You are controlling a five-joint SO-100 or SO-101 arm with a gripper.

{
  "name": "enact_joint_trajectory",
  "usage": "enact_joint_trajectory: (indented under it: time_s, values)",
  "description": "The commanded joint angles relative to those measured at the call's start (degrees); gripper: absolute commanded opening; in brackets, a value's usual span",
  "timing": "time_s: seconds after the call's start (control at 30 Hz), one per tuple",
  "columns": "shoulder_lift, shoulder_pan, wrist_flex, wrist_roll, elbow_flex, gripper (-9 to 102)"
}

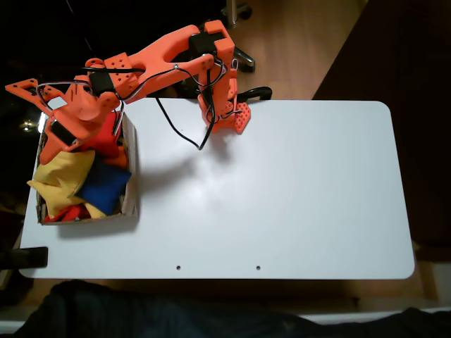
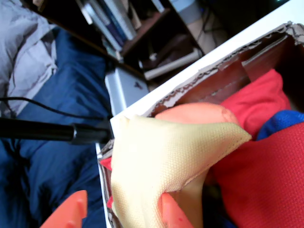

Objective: Grasp a bag and put it in the box.

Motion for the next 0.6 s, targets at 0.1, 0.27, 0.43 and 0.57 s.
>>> enact_joint_trajectory:
  time_s: [0.1, 0.27, 0.43, 0.57]
  values:
    - [3.87, -0.79, -1.14, 1.41, -0.26, 40]
    - [5.1, -0.97, -1.14, 2.64, -0.26, 43]
    - [7.47, -1.32, -0.7, 4.92, -0.26, 47]
    - [9.05, -1.67, -0.09, 6.77, -0.26, 51]
